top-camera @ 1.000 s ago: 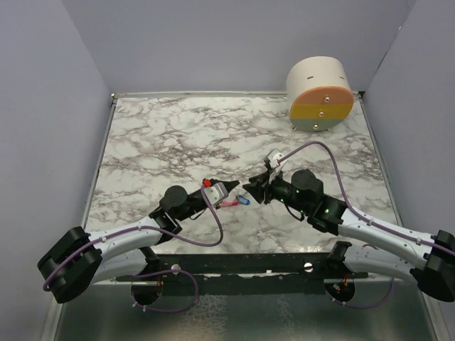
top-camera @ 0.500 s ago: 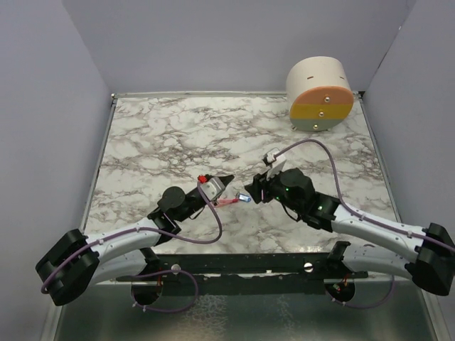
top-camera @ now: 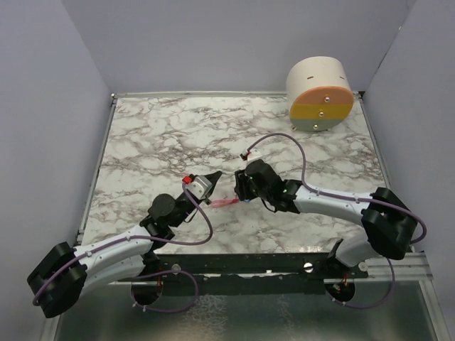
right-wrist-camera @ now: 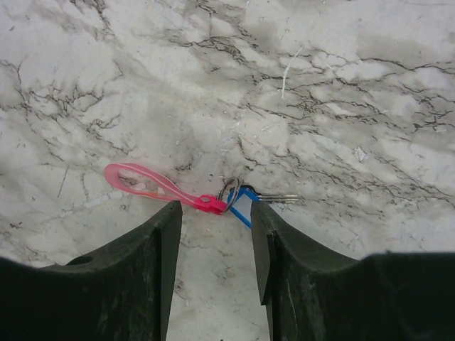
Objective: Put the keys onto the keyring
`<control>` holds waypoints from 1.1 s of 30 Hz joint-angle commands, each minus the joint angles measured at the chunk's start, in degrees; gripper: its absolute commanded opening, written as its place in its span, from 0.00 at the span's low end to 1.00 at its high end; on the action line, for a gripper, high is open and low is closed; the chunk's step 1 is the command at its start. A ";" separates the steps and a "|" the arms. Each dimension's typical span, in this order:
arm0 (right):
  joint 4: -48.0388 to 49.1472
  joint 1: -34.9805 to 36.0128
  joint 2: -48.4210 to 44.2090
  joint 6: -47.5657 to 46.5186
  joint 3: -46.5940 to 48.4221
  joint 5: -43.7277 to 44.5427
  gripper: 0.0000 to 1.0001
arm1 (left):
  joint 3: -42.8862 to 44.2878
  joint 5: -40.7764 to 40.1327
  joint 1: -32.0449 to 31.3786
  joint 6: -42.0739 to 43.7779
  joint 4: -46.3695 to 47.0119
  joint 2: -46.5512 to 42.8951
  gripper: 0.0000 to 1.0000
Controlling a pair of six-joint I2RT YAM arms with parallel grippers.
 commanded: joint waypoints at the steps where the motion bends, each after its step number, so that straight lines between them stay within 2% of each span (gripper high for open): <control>1: -0.69 0.32 4.32 2.51 2.89 -0.13 0.41 | -1.10 -2.44 -0.04 -0.53 1.10 -2.04 0.03; 5: -0.94 -0.33 6.38 3.23 3.34 -1.12 0.35 | -1.41 -2.67 0.03 -0.33 1.01 -2.61 0.03; 33: 1.46 -2.15 12.01 3.56 3.59 -5.30 0.21 | -1.38 -2.84 0.19 0.12 1.01 -0.86 0.02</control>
